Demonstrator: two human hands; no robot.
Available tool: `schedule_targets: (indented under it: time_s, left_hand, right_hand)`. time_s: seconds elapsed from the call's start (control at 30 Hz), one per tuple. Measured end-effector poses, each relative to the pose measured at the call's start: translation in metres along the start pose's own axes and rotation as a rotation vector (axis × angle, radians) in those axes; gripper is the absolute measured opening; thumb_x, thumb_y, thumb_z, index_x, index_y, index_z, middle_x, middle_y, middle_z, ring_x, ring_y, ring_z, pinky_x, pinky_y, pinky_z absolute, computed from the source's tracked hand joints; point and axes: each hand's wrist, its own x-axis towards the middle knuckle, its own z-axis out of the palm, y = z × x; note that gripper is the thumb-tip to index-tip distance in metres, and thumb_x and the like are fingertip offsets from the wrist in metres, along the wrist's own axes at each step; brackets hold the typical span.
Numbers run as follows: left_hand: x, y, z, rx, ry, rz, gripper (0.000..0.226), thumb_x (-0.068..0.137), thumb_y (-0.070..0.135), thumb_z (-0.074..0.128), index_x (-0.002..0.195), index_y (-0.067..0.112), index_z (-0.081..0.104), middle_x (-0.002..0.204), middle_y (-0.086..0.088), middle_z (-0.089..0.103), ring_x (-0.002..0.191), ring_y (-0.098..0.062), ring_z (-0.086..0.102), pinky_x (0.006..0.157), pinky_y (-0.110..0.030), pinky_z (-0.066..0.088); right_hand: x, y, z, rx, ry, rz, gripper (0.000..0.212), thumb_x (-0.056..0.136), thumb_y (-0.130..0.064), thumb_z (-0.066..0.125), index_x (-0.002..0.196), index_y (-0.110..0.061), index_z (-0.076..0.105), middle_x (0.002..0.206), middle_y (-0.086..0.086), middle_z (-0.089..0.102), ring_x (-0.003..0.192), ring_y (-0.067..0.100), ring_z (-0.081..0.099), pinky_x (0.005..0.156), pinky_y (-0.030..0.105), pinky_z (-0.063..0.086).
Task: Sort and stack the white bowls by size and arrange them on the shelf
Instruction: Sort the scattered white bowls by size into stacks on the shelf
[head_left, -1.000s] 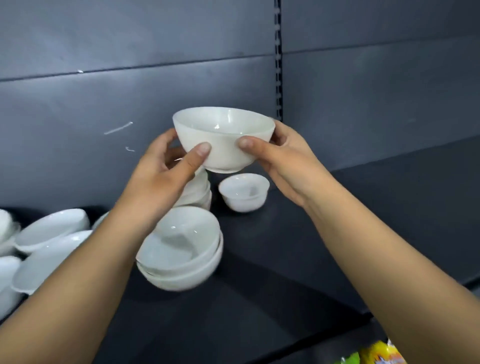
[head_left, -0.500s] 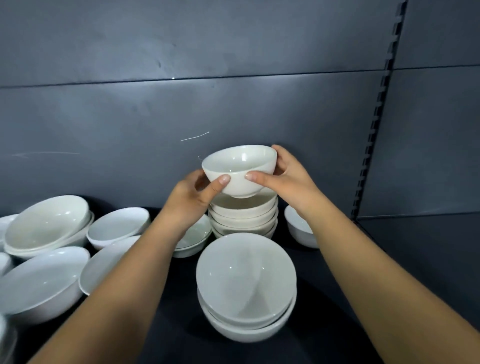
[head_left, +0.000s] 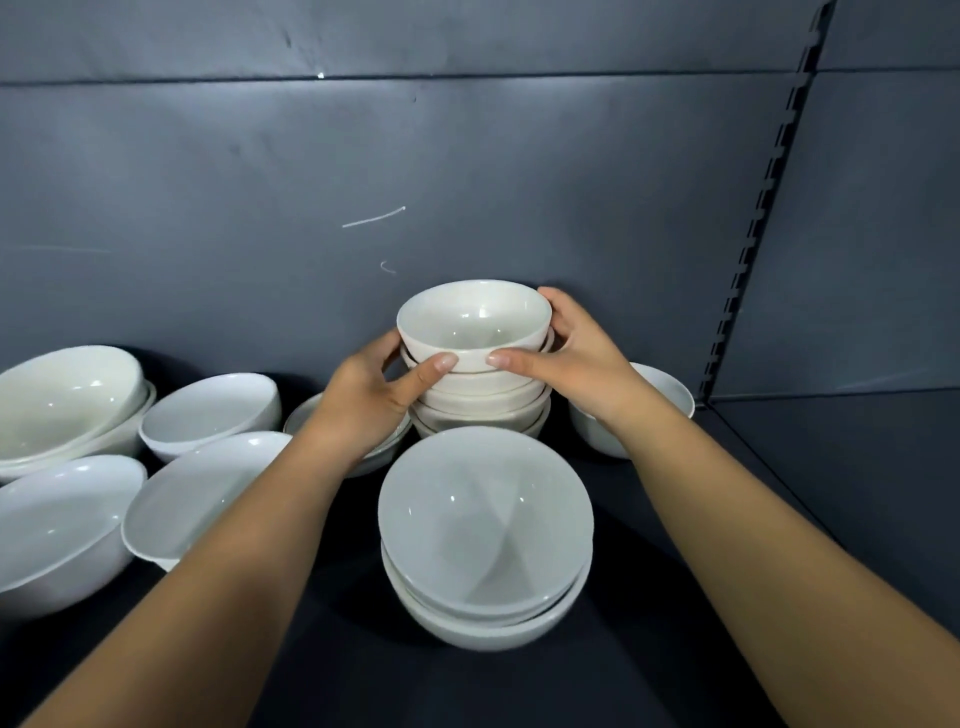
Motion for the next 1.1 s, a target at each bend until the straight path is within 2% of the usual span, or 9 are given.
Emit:
schedule_targets:
  time_s: [0.43,0.53,0.63,0.7,0.77,0.87,0.97,1.03,1.1]
  left_hand:
    - [-0.009,0.005,0.007,-0.159,-0.017,-0.022,0.04,0.09,0.015,0.056,0.129,0.009,0.05,0.123,0.0,0.06,0.11,-0.007,0.056,0.078,-0.006,0.044]
    - [-0.013,0.008,0.005,-0.113,-0.015,-0.05,0.04,0.091,0.022,0.058,0.129,0.014,0.051,0.126,0.001,0.06,0.115,-0.007,0.054,0.09,-0.013,0.045]
    - [-0.026,0.014,0.001,-0.018,0.075,-0.088,0.042,0.091,0.036,0.056,0.13,0.023,0.052,0.13,0.005,0.057,0.123,-0.009,0.049,0.105,-0.027,0.037]
    - [-0.04,0.023,-0.004,0.039,0.182,-0.091,0.034,0.095,0.031,0.049,0.127,0.023,0.056,0.127,0.011,0.058,0.117,-0.004,0.051,0.098,-0.015,0.036]
    - [-0.054,0.032,-0.009,0.089,0.267,-0.065,0.031,0.096,0.026,0.046,0.123,0.02,0.059,0.113,0.015,0.058,0.1,0.006,0.051,0.084,-0.001,0.034]
    - [-0.08,0.041,-0.02,0.178,0.324,-0.04,0.029,0.096,0.028,0.045,0.111,0.015,0.066,0.094,0.014,0.061,0.076,0.017,0.051,0.07,0.007,0.032]
    - [-0.112,0.043,-0.032,0.23,0.288,-0.011,0.037,0.092,0.044,0.046,0.09,0.017,0.071,0.085,0.005,0.059,0.081,0.001,0.049,0.067,-0.001,0.034]
    - [-0.135,0.043,-0.04,0.284,0.205,0.053,0.064,0.084,0.062,0.045,0.08,0.003,0.067,0.08,0.003,0.052,0.078,-0.008,0.045,0.063,-0.014,0.034]
    - [-0.158,0.041,-0.053,0.378,0.172,0.094,0.065,0.078,0.062,0.038,0.08,0.003,0.065,0.072,-0.003,0.058,0.07,-0.014,0.05,0.064,-0.018,0.035]
  right_hand:
    - [-0.006,0.001,0.003,0.015,-0.038,0.062,0.048,0.071,-0.014,0.078,0.112,-0.018,0.053,0.107,-0.008,0.065,0.103,0.009,0.061,0.095,0.031,0.047]
    - [-0.008,0.002,0.003,0.005,-0.038,0.073,0.051,0.07,-0.016,0.078,0.113,-0.016,0.051,0.112,-0.006,0.064,0.106,0.01,0.06,0.099,0.036,0.046]
    - [-0.012,-0.002,0.004,-0.11,0.008,0.057,0.074,0.059,-0.036,0.083,0.118,-0.019,0.042,0.135,0.003,0.05,0.124,0.015,0.048,0.106,0.042,0.039]
    - [-0.017,-0.008,0.008,-0.241,0.058,0.023,0.095,0.063,-0.036,0.081,0.141,-0.022,0.028,0.15,0.001,0.031,0.136,0.013,0.031,0.113,0.035,0.028]
    - [-0.026,-0.016,0.009,-0.393,0.125,-0.088,0.086,0.075,-0.025,0.074,0.145,-0.018,0.024,0.151,-0.001,0.026,0.138,0.011,0.026,0.11,0.018,0.02]
    - [-0.045,-0.028,0.013,-0.565,0.174,-0.369,0.057,0.08,-0.018,0.071,0.131,-0.007,0.049,0.137,0.007,0.048,0.123,0.008,0.04,0.09,-0.003,0.02]
    - [-0.07,-0.04,0.024,-0.663,0.133,-0.495,0.037,0.076,-0.026,0.066,0.106,-0.005,0.068,0.111,0.009,0.067,0.101,0.01,0.053,0.08,0.004,0.031]
    - [-0.088,-0.052,0.033,-0.672,0.084,-0.446,0.028,0.077,-0.03,0.067,0.095,-0.01,0.072,0.098,0.003,0.071,0.091,0.011,0.059,0.076,0.014,0.037]
    - [-0.108,-0.064,0.048,-0.697,-0.006,-0.402,0.017,0.081,-0.029,0.068,0.091,-0.015,0.073,0.092,-0.004,0.071,0.086,0.008,0.058,0.077,0.021,0.04]
